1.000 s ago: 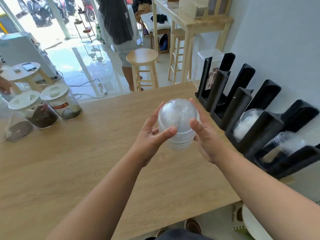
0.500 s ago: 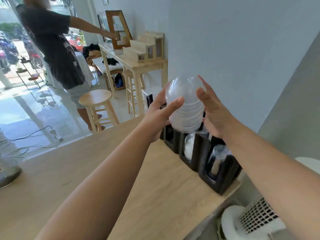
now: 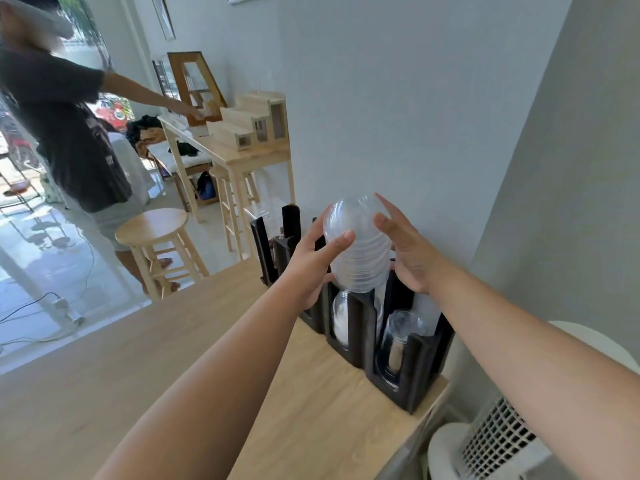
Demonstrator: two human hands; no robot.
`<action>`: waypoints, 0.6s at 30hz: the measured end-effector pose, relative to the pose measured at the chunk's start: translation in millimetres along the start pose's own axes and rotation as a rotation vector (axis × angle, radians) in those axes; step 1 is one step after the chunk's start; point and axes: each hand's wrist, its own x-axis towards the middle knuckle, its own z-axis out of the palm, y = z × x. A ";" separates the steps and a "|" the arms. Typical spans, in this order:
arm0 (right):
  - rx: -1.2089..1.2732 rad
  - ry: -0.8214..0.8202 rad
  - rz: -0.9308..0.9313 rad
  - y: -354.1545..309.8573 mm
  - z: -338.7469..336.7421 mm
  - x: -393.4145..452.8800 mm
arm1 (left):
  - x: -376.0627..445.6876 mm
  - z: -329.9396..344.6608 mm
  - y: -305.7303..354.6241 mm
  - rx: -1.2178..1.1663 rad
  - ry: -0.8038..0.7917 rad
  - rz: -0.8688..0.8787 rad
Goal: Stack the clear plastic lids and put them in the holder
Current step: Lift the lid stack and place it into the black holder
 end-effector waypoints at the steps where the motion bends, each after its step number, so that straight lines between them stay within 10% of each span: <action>1: -0.014 -0.005 0.021 -1.1 -3.0 2.0 | 0.6 -0.8 0.7 0.010 -0.011 -0.007; 18: -0.130 0.026 0.155 20.1 -22.2 23.7 | 2.4 0.9 -1.9 0.641 0.019 -0.085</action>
